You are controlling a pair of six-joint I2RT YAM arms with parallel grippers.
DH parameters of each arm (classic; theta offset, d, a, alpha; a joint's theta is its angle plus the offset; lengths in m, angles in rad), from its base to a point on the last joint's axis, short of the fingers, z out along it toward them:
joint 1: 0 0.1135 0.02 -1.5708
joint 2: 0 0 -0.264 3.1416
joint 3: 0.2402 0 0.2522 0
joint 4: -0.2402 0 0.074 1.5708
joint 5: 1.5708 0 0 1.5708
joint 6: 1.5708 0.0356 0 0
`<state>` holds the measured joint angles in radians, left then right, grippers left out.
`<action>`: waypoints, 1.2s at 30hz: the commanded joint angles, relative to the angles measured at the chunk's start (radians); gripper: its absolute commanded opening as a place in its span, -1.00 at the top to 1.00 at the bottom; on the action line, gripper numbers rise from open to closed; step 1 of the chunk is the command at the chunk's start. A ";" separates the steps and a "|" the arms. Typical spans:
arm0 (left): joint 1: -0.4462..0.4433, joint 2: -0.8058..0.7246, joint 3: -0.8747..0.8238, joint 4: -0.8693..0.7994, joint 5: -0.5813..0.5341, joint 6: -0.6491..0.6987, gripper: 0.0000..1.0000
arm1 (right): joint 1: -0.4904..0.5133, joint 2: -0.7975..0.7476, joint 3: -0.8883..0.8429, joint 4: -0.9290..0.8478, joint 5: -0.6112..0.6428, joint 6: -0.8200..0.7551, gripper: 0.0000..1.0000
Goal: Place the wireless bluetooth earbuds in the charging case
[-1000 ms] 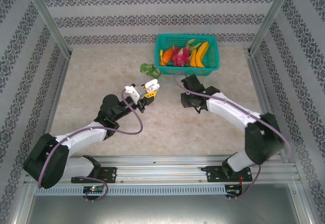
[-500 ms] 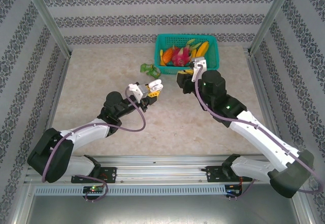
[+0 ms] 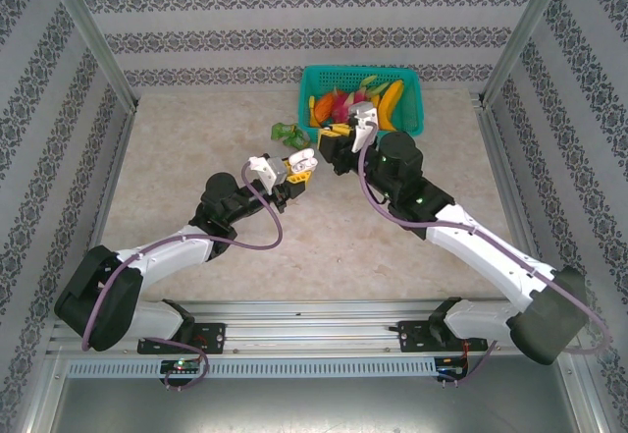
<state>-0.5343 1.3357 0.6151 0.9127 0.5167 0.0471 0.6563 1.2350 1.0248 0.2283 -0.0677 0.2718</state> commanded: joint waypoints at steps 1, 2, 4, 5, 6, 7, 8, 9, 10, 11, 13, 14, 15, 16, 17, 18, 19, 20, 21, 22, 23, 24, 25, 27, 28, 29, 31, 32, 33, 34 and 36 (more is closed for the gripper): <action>0.013 0.005 0.039 -0.003 0.016 -0.008 1.00 | -0.014 0.013 -0.006 0.091 -0.066 0.058 0.47; 0.013 0.005 0.041 -0.006 0.018 -0.005 1.00 | -0.017 0.017 -0.011 0.100 -0.075 0.068 0.47; 0.012 0.012 0.044 -0.006 0.015 -0.004 1.00 | -0.019 0.022 -0.018 0.111 -0.086 0.085 0.47; 0.012 0.015 0.047 -0.004 0.016 -0.005 1.00 | -0.020 0.024 -0.022 0.115 -0.092 0.092 0.48; 0.012 0.018 0.049 -0.002 0.017 -0.004 1.00 | -0.020 0.024 -0.026 0.117 -0.097 0.097 0.48; 0.013 0.021 0.050 -0.001 0.015 -0.004 1.00 | -0.021 0.024 -0.030 0.120 -0.102 0.103 0.48; 0.013 0.022 0.052 -0.001 0.014 -0.006 1.00 | -0.021 0.021 -0.036 0.123 -0.106 0.106 0.49; 0.013 0.024 0.054 -0.001 0.015 -0.006 1.00 | -0.021 0.018 -0.042 0.124 -0.109 0.110 0.48; 0.012 0.026 0.056 -0.001 0.015 -0.007 1.00 | -0.020 0.012 -0.049 0.125 -0.110 0.114 0.49; 0.012 0.028 0.058 -0.001 0.014 -0.006 1.00 | -0.020 0.007 -0.056 0.126 -0.111 0.115 0.49; 0.012 0.030 0.063 -0.003 0.013 -0.006 1.00 | -0.020 -0.005 -0.069 0.126 -0.114 0.121 0.49; 0.011 0.030 0.066 -0.005 0.014 -0.006 1.00 | -0.020 -0.010 -0.073 0.124 -0.114 0.121 0.49; 0.012 0.031 0.068 -0.003 0.014 -0.007 1.00 | -0.020 -0.014 -0.079 0.123 -0.114 0.122 0.50; 0.013 0.033 0.070 -0.003 0.012 -0.007 1.00 | -0.020 -0.017 -0.083 0.123 -0.114 0.123 0.49; 0.012 0.034 0.071 -0.003 0.012 -0.009 1.00 | -0.018 -0.019 -0.088 0.122 -0.114 0.123 0.49; 0.012 0.034 0.074 -0.002 0.012 -0.009 1.00 | -0.018 -0.020 -0.091 0.120 -0.114 0.124 0.49; 0.013 0.035 0.074 -0.001 0.012 -0.010 1.00 | -0.017 -0.020 -0.092 0.118 -0.114 0.123 0.49; 0.012 0.034 0.075 -0.001 0.010 -0.010 1.00 | -0.016 -0.020 -0.095 0.116 -0.113 0.124 0.50; 0.013 0.036 0.076 -0.001 0.011 -0.010 1.00 | -0.015 -0.019 -0.098 0.116 -0.113 0.124 0.49; 0.013 0.036 0.076 -0.001 0.010 -0.012 1.00 | -0.015 -0.017 -0.098 0.116 -0.113 0.125 0.50; 0.013 0.038 0.077 0.000 0.010 -0.012 1.00 | -0.015 -0.016 -0.099 0.115 -0.113 0.125 0.50; 0.012 0.039 0.078 0.000 0.011 -0.012 1.00 | -0.014 -0.013 -0.097 0.115 -0.113 0.126 0.50; 0.013 0.039 0.078 0.002 0.012 -0.013 1.00 | -0.014 -0.012 -0.098 0.115 -0.114 0.127 0.50; 0.011 0.040 0.078 0.002 0.012 -0.013 1.00 | -0.012 -0.007 -0.098 0.114 -0.112 0.127 0.50; 0.012 0.040 0.077 0.002 0.012 -0.013 1.00 | -0.012 -0.003 -0.096 0.113 -0.112 0.127 0.50; 0.011 0.040 0.077 0.003 0.012 -0.013 1.00 | -0.011 -0.002 -0.097 0.114 -0.113 0.127 0.50; 0.012 0.040 0.077 0.003 0.012 -0.013 1.00 | -0.009 0.003 -0.093 0.114 -0.114 0.128 0.50; 0.012 0.042 0.077 0.003 0.013 -0.015 1.00 | -0.009 0.004 -0.094 0.111 -0.115 0.128 0.50; 0.012 0.041 0.078 0.004 0.012 -0.015 1.00 | -0.008 0.008 -0.091 0.111 -0.113 0.129 0.50; 0.012 0.041 0.078 0.005 0.010 -0.015 1.00 | -0.008 0.010 -0.089 0.109 -0.114 0.129 0.50; 0.013 0.043 0.078 0.006 0.010 -0.016 1.00 | -0.006 0.013 -0.090 0.108 -0.113 0.129 0.50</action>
<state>-0.5343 1.3731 0.6640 0.8970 0.5163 0.0467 0.6441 1.2427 0.9371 0.3111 -0.1665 0.3908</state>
